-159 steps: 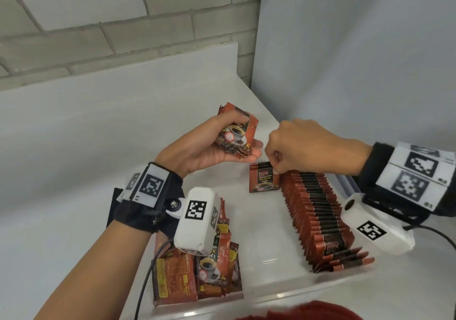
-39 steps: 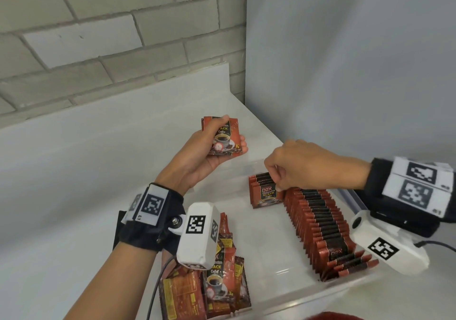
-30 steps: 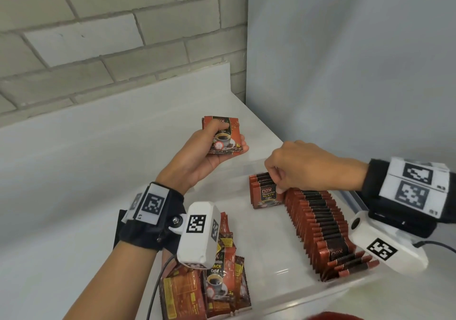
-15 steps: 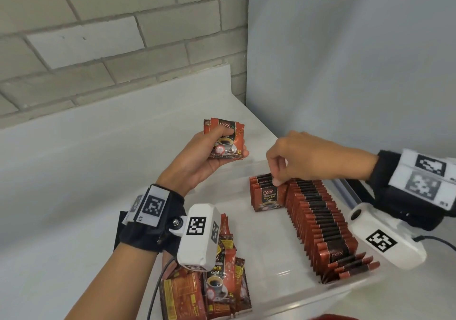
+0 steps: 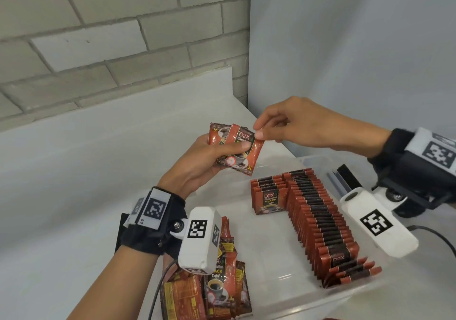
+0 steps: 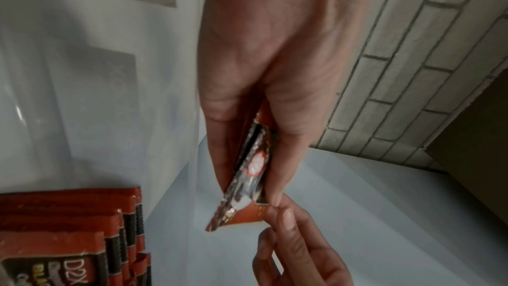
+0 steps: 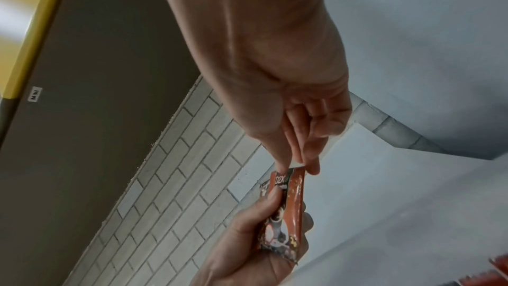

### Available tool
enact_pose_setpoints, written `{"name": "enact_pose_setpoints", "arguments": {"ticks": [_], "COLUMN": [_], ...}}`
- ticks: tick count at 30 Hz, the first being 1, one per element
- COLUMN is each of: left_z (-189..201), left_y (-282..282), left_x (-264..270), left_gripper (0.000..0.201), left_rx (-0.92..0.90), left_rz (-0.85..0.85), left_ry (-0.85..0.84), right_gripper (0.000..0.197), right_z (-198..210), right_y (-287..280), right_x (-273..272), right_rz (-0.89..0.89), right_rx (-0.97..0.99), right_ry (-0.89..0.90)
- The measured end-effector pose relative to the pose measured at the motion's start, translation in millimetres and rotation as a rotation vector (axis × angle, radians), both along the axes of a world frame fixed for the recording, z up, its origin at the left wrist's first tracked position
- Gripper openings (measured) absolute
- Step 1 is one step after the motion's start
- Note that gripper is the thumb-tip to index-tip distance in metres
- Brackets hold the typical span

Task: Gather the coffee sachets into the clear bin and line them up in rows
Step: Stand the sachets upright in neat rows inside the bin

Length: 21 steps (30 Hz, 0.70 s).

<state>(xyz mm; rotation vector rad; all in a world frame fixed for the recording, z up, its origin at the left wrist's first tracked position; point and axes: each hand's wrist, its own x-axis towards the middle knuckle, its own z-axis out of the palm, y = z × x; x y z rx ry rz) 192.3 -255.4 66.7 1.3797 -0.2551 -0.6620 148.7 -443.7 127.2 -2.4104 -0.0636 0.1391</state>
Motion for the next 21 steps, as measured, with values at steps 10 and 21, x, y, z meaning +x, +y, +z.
{"name": "enact_pose_setpoints", "arguments": {"ticks": [10, 21], "left_z": [2, 1], "left_y": [-1, -1], "left_x": [6, 4], "left_gripper": [0.025, 0.017], "left_rx": [-0.130, -0.173], "left_rz": [0.120, 0.104], "left_ry": [0.176, 0.189], "right_gripper": [0.010, 0.006], "right_z": [-10, -40], "right_y": [-12, 4], "right_x": [-12, -34], "right_rz": [0.186, 0.291], "right_rx": [-0.163, -0.542], "right_ry": [0.105, 0.078]}}
